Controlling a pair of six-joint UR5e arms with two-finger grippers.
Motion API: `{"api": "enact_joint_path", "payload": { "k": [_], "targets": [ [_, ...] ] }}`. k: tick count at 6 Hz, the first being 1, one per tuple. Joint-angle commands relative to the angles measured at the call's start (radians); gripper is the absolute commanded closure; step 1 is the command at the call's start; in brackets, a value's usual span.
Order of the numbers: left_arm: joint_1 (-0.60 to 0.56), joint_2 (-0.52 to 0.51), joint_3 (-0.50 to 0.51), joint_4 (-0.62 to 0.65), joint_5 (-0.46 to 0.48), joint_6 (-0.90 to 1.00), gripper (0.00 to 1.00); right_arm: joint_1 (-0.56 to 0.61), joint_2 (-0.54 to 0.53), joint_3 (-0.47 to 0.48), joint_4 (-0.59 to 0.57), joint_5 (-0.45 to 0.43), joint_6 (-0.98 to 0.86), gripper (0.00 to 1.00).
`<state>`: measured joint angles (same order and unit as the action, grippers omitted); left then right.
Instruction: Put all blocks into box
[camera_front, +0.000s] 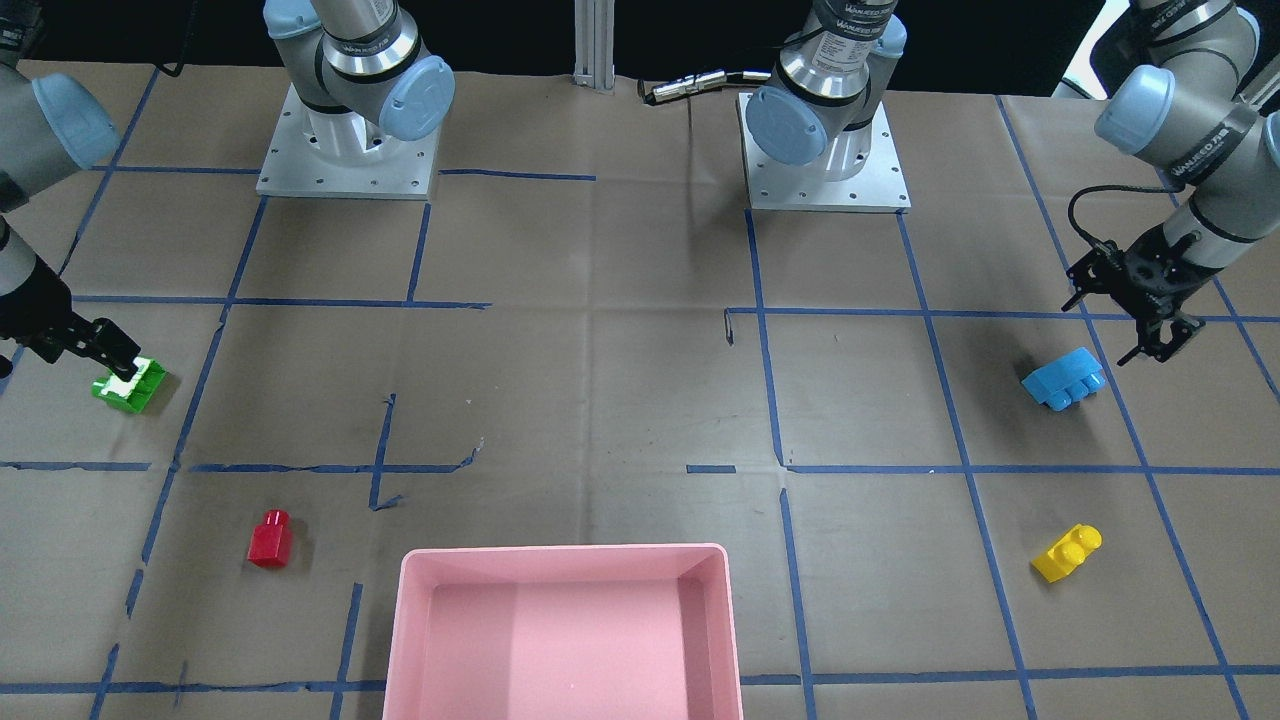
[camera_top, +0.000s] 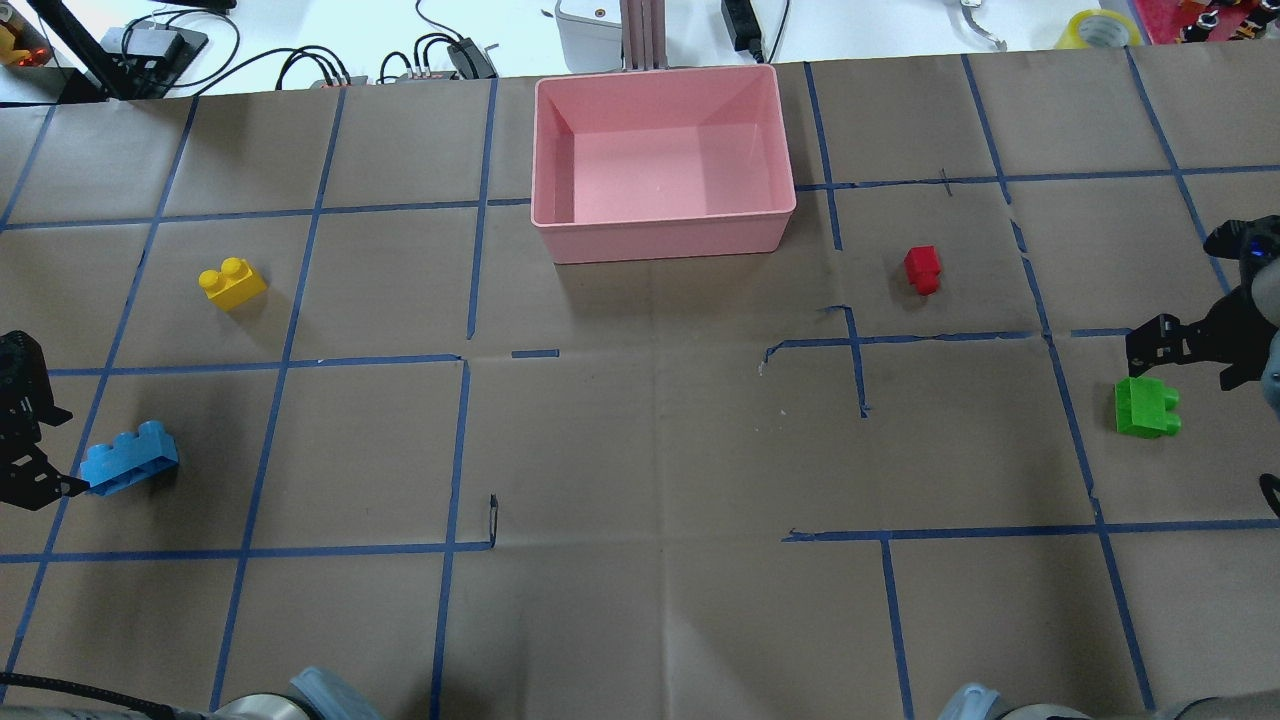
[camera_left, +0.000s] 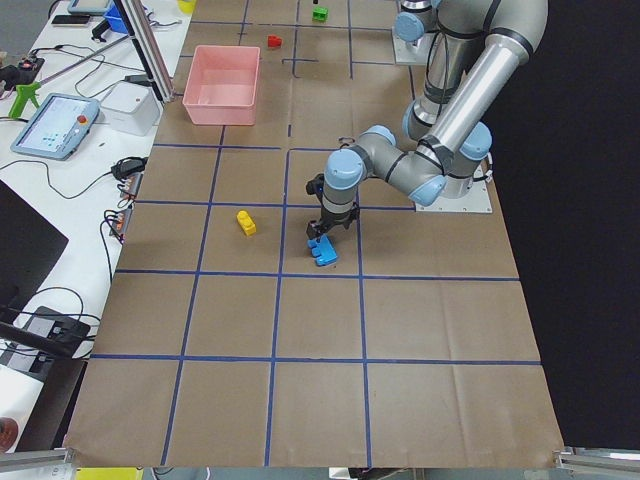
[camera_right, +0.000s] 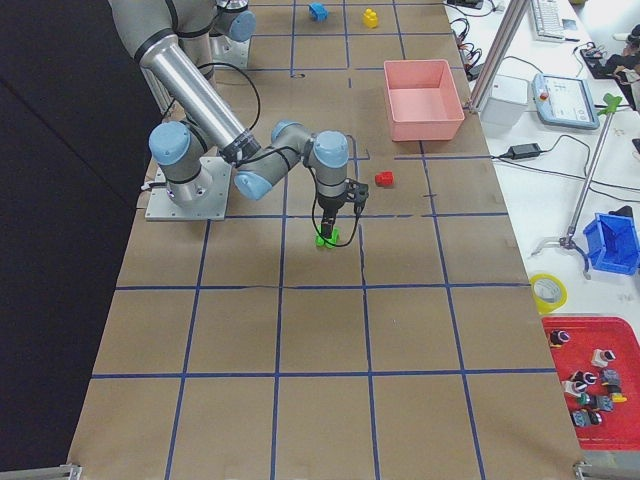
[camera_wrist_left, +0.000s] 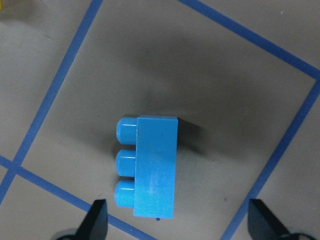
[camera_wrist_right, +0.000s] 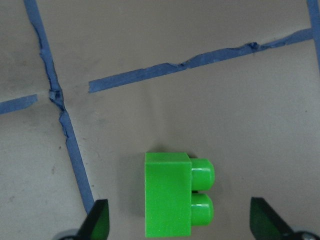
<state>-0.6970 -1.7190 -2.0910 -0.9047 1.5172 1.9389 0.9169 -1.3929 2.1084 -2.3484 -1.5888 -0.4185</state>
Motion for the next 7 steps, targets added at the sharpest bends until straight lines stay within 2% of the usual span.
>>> {"api": "enact_joint_path", "payload": {
  "k": [1, 3, 6, 7],
  "targets": [
    [-0.001, -0.059, -0.015, 0.049, -0.022, 0.0, 0.01, -0.001, 0.032, 0.024, -0.032, -0.013, 0.0, 0.01],
    [-0.006, -0.077, -0.067, 0.175, -0.022, 0.002, 0.02, -0.004, 0.058, 0.03, -0.043, -0.049, 0.0, 0.01],
    [-0.012, -0.134, -0.069, 0.202, -0.022, 0.053, 0.02, -0.004, 0.093, 0.03, -0.054, -0.06, 0.0, 0.02],
    [-0.012, -0.139, -0.067, 0.202, -0.022, 0.058, 0.02, -0.004, 0.095, 0.028, -0.054, -0.063, 0.0, 0.18]
  ]
}}
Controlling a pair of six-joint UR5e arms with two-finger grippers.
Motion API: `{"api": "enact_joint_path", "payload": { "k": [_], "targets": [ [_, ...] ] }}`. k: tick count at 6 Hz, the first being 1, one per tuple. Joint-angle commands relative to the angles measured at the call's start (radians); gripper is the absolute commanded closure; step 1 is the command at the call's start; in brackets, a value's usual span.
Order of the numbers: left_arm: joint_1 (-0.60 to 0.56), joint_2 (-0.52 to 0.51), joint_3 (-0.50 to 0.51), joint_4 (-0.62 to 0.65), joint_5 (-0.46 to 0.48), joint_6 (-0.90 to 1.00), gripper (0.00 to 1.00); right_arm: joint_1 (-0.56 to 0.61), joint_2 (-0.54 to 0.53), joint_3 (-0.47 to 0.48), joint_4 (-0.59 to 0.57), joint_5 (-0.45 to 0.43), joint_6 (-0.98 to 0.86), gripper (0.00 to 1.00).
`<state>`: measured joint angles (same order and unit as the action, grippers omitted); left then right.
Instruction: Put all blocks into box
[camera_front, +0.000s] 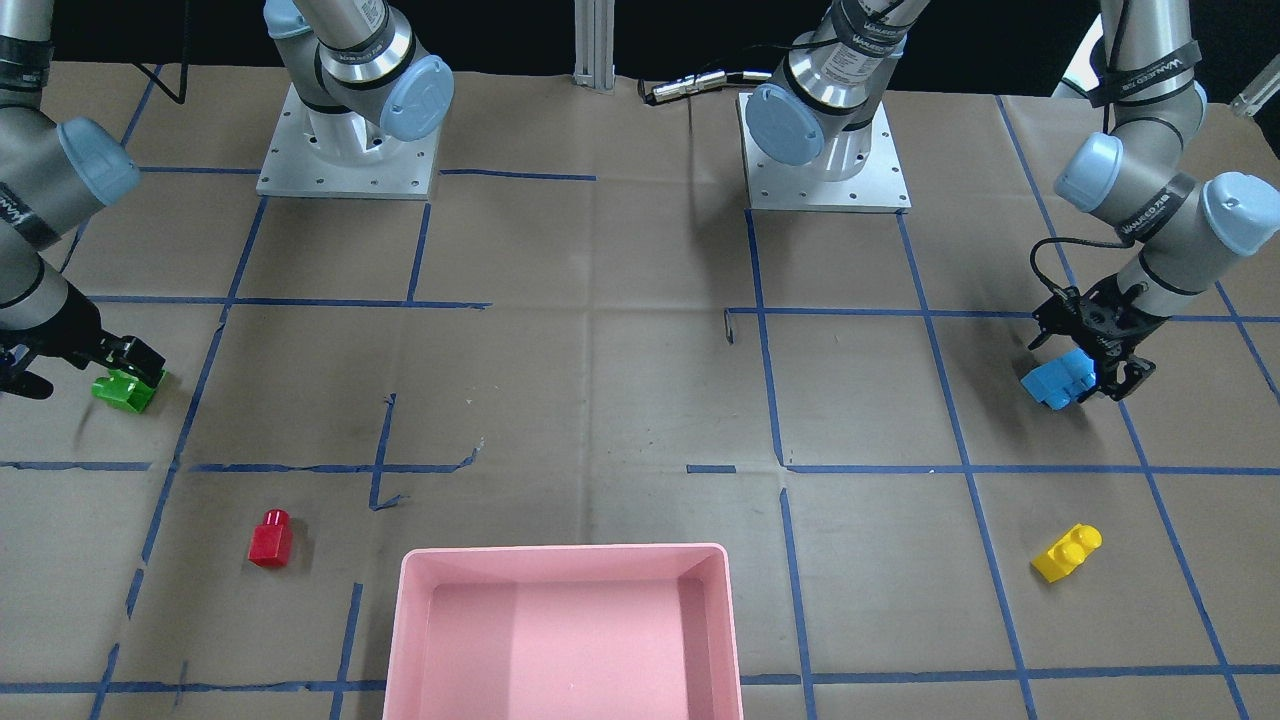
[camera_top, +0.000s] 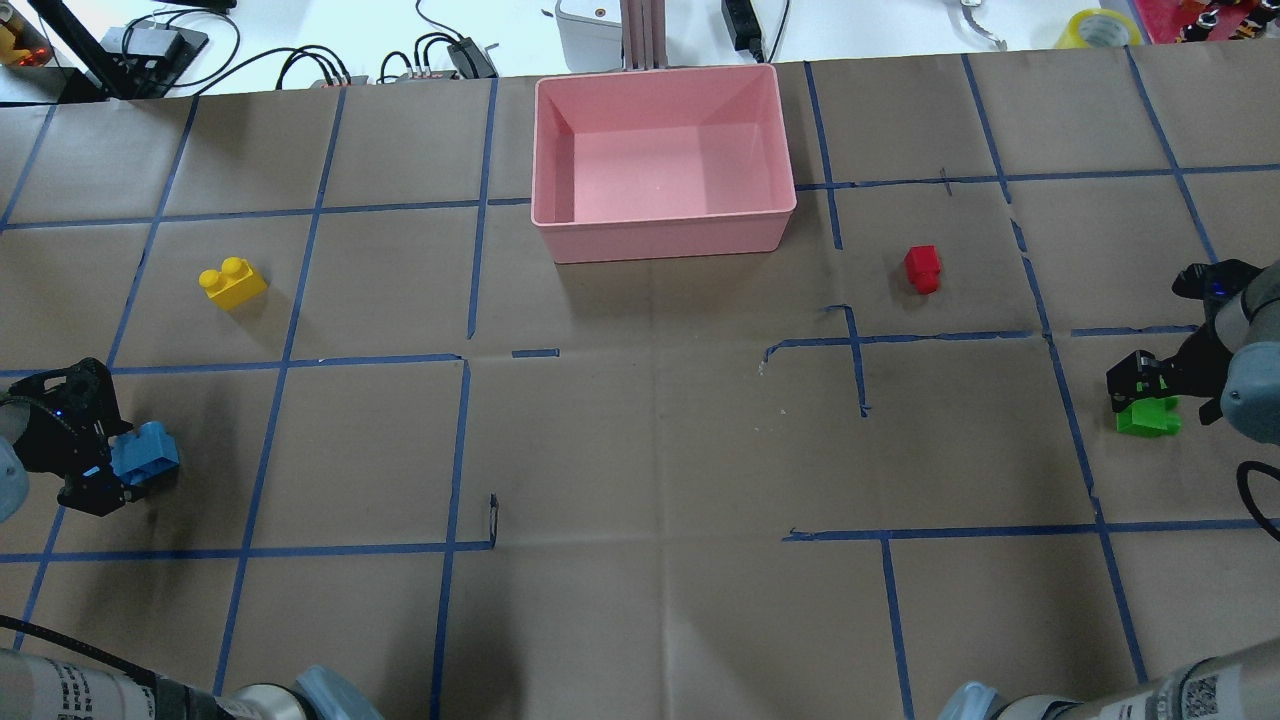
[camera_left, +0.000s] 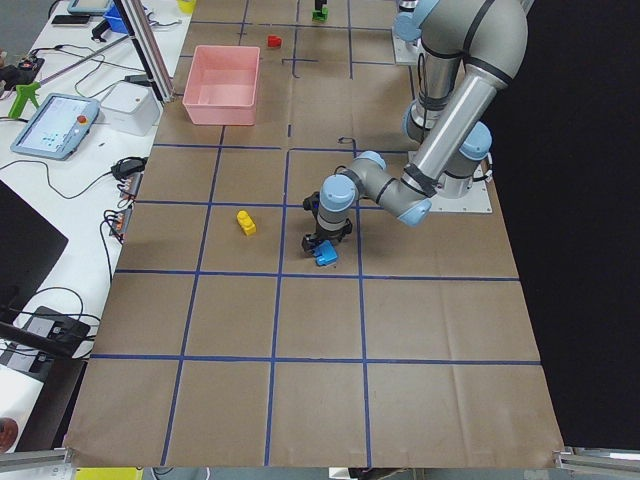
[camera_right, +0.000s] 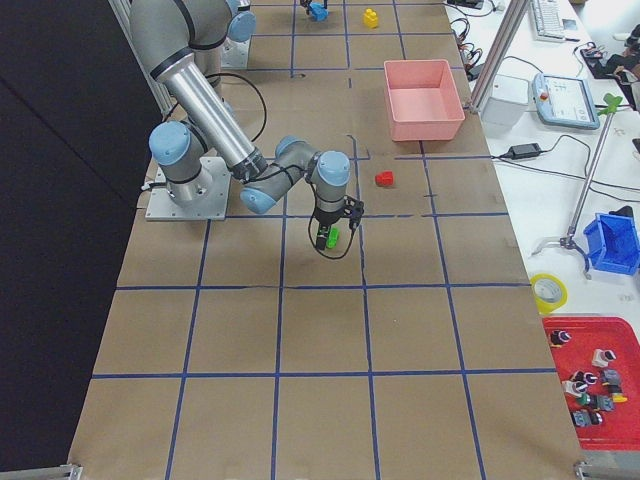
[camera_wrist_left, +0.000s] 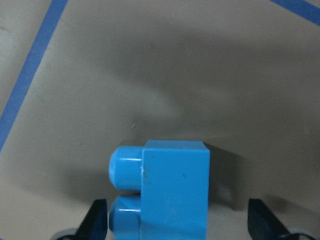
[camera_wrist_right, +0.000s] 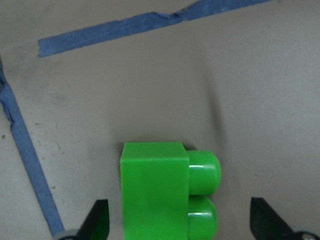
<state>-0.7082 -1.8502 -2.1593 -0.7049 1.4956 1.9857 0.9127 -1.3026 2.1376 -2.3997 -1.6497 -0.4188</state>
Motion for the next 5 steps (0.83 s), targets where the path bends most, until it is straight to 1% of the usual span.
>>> {"api": "enact_joint_path", "payload": {
  "k": [1, 2, 3, 4, 5],
  "targets": [
    [-0.004, -0.012, 0.001, 0.002, 0.0, 0.011, 0.02, 0.0, 0.005, -0.001, 0.007, -0.004, 0.0, 0.48],
    [-0.019, -0.009, 0.001, 0.002, 0.0, 0.018, 0.02, 0.0, 0.006, 0.001, 0.013, -0.002, 0.005, 0.76],
    [-0.025, -0.009, 0.001, 0.002, 0.0, 0.018, 0.04, 0.0, -0.004, -0.008, 0.016, -0.001, 0.003, 0.95],
    [-0.025, -0.009, 0.001, 0.002, 0.002, 0.021, 0.07, 0.001, -0.035, -0.056, 0.046, -0.002, 0.003, 0.95],
    [-0.025, -0.007, 0.001, 0.002, 0.002, 0.021, 0.09, 0.011, -0.091, -0.147, 0.17, 0.001, 0.006, 0.95]
  ]
}}
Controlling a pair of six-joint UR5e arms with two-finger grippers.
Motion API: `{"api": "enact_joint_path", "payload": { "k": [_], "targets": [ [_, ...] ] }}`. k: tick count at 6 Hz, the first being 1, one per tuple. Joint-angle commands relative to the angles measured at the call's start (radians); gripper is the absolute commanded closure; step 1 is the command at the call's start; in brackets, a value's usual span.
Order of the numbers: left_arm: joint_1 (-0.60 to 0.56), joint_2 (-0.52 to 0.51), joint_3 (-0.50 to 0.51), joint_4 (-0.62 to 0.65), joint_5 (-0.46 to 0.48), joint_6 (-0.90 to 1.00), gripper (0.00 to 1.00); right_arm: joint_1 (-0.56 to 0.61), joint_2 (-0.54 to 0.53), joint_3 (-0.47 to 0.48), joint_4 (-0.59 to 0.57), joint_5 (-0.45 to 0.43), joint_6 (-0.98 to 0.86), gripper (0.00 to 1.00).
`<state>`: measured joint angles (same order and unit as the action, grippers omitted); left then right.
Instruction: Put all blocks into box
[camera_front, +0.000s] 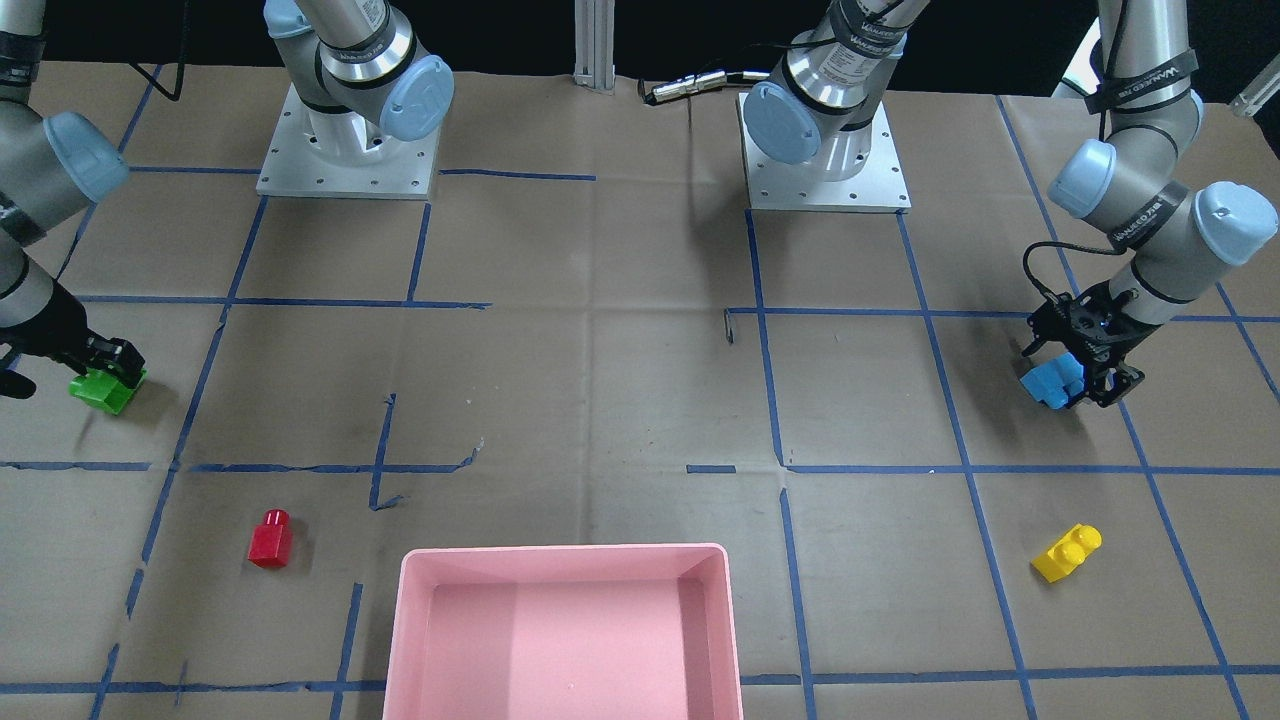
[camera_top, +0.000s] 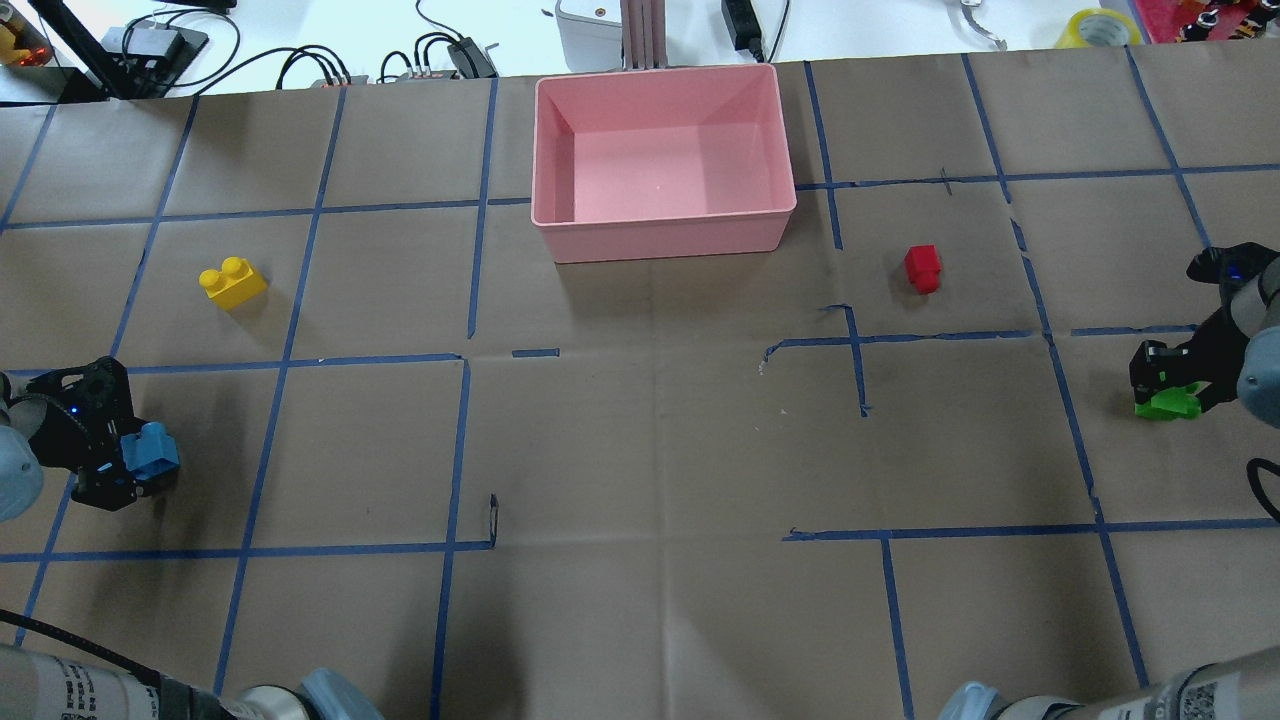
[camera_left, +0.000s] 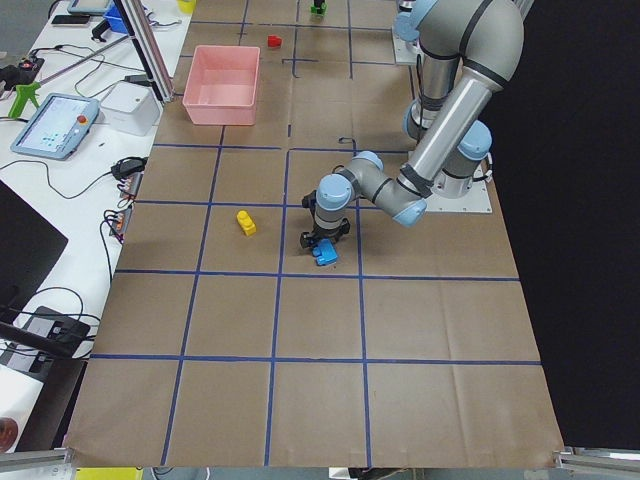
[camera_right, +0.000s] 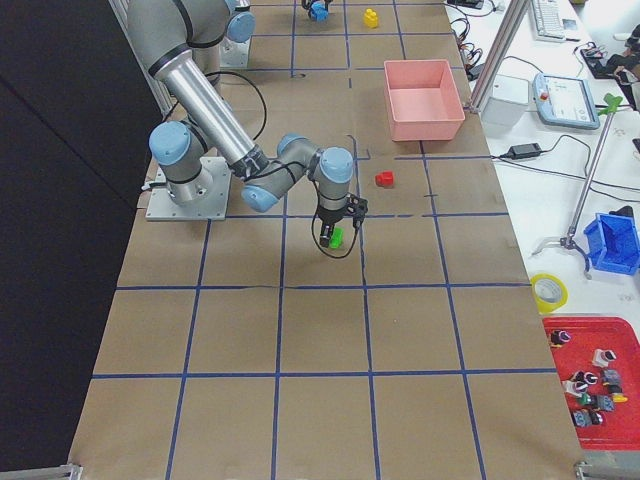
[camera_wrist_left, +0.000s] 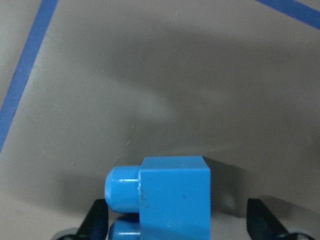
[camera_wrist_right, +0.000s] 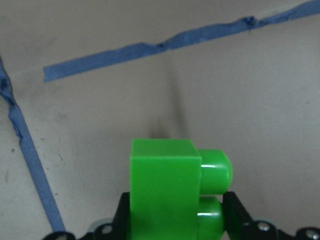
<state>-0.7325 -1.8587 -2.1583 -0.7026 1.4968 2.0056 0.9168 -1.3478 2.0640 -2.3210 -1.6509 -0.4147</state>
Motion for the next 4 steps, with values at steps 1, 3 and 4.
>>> {"api": "enact_joint_path", "payload": {
  "k": [1, 3, 4],
  "targets": [
    [0.001, 0.006, 0.002, 0.002, 0.0, 0.002, 0.22, 0.031, -0.065, -0.17, 0.182, 0.026, 0.002, 0.95],
    [0.001, 0.006, 0.011, 0.014, 0.008, 0.007, 0.58, 0.258, -0.047, -0.485, 0.38, 0.167, 0.005, 0.95],
    [0.001, 0.004, 0.011, 0.037, 0.013, 0.009, 0.72, 0.402, 0.011, -0.625, 0.463, 0.215, 0.014, 0.95]
  ]
}}
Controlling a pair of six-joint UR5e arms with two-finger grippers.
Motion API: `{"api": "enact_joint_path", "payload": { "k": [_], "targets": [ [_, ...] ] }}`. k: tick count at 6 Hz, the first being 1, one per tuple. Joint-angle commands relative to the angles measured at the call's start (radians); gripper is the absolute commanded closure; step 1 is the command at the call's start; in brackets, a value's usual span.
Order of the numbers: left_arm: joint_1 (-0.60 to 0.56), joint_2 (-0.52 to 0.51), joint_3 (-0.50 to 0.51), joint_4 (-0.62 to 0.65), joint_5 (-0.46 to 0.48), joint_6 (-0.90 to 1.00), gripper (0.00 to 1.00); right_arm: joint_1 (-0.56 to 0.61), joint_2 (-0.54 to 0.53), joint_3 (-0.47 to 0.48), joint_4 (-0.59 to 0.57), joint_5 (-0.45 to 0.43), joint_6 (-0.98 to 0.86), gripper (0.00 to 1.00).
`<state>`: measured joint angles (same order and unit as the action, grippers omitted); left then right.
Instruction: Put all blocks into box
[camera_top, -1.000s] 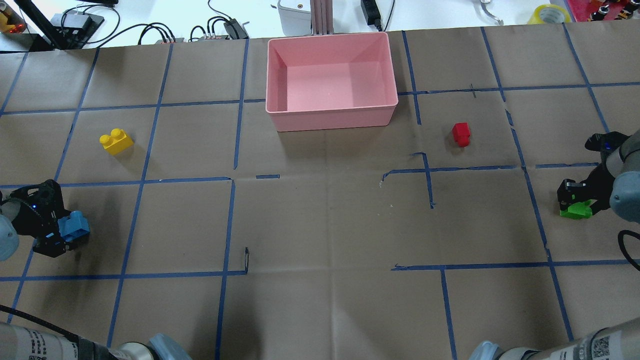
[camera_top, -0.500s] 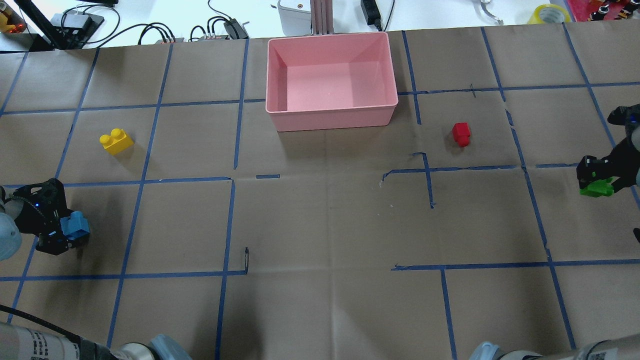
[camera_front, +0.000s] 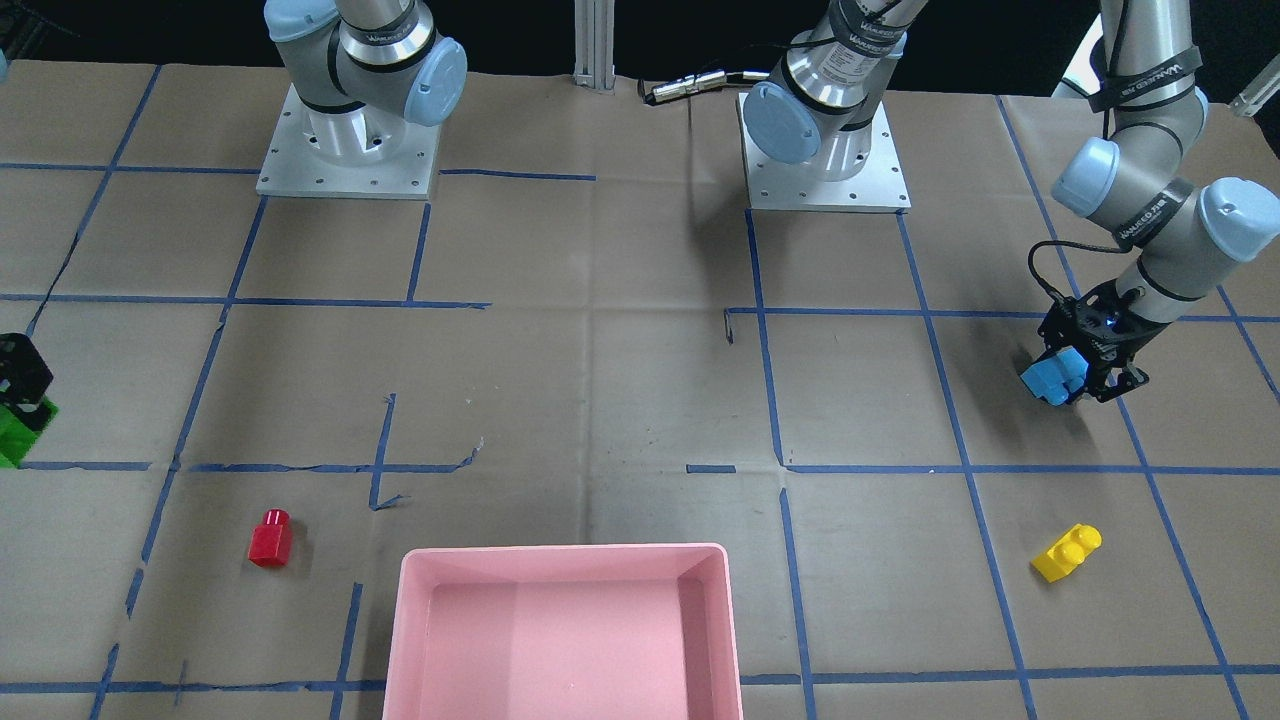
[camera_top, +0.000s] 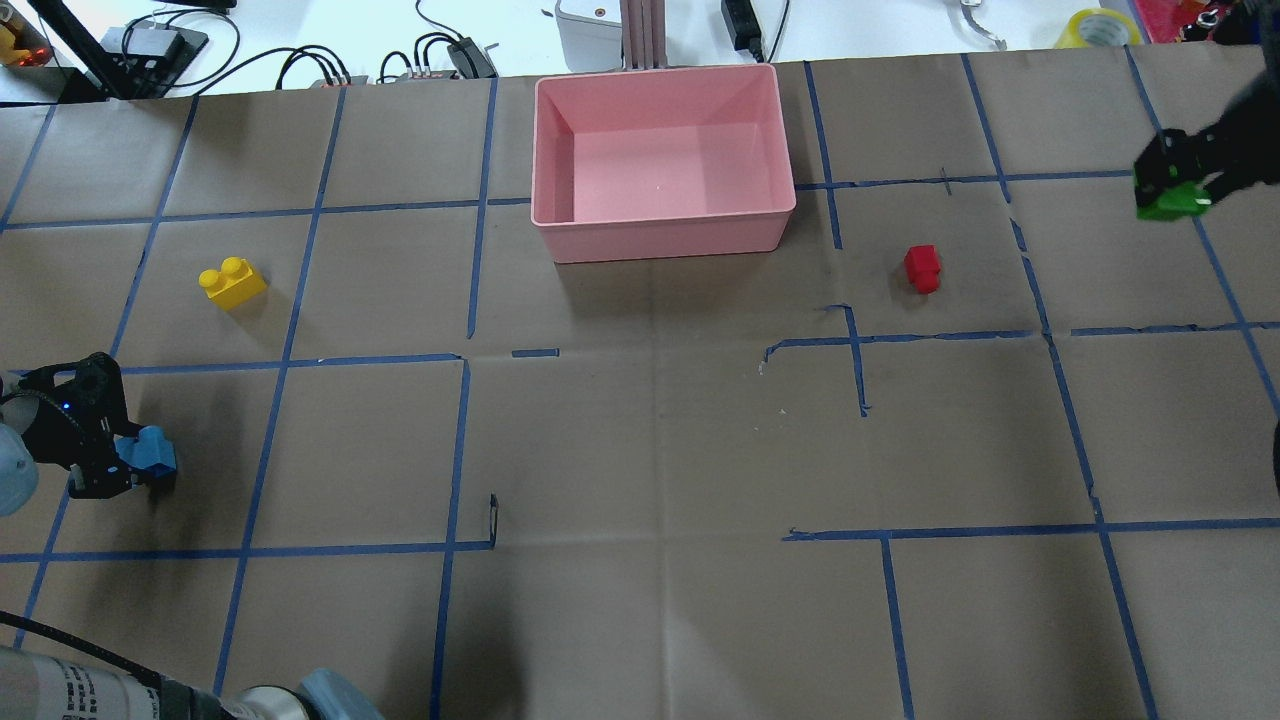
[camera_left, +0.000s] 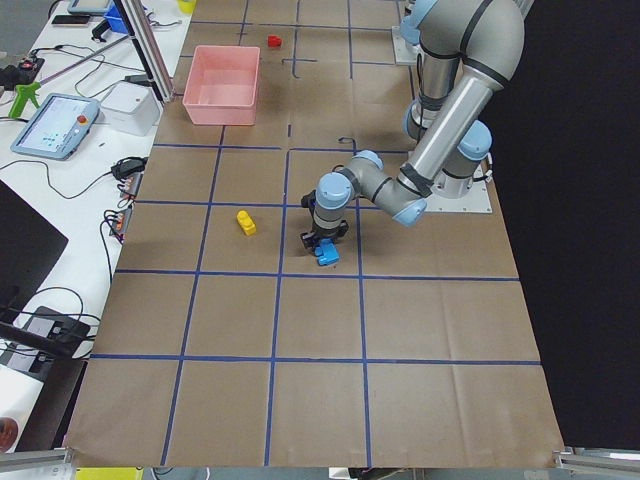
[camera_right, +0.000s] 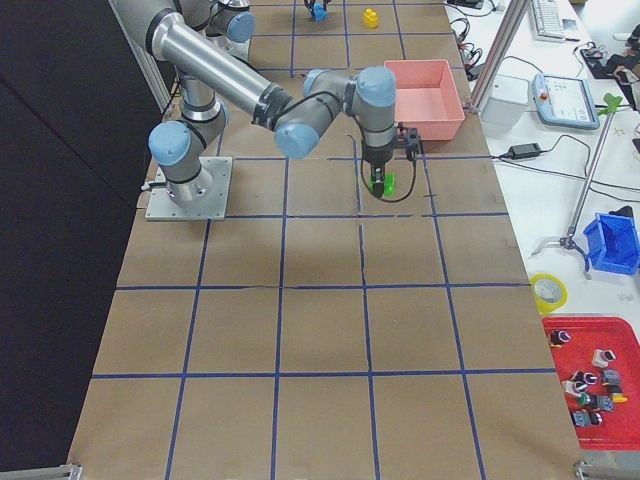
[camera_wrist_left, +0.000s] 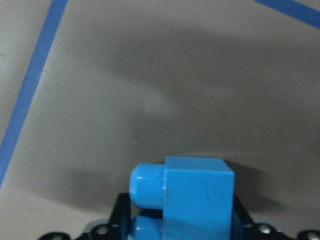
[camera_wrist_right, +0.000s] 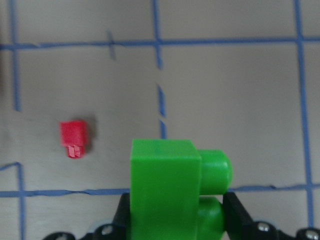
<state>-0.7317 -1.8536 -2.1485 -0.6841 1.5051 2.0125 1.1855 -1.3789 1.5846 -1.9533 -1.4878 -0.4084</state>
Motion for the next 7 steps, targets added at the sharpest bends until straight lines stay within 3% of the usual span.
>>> {"api": "enact_joint_path", "payload": {
  "k": [1, 3, 4, 5, 6, 7],
  "targets": [
    [0.0, -0.001, 0.021, 0.021, 0.01, -0.018, 0.85, 0.278, 0.145, -0.243, 0.097, 0.096, 0.011, 0.94],
    [-0.005, 0.018, 0.135, -0.017, 0.001, -0.115, 0.88, 0.473, 0.365, -0.482, 0.09, 0.206, 0.145, 0.93],
    [-0.006, 0.024, 0.219, -0.132, -0.035, -0.258, 0.9, 0.527, 0.455, -0.57, 0.068, 0.257, 0.213, 0.93],
    [-0.059, 0.036, 0.322, -0.246, -0.06, -0.435, 0.9, 0.56, 0.525, -0.618, -0.046, 0.265, 0.232, 0.9],
    [-0.127, 0.045, 0.431, -0.405, -0.059, -0.642, 0.9, 0.566, 0.537, -0.621, -0.059, 0.274, 0.23, 0.85],
    [-0.176, 0.041, 0.529, -0.52, -0.063, -0.842, 0.9, 0.569, 0.528, -0.595, -0.036, 0.268, 0.217, 0.02]
  ]
}}
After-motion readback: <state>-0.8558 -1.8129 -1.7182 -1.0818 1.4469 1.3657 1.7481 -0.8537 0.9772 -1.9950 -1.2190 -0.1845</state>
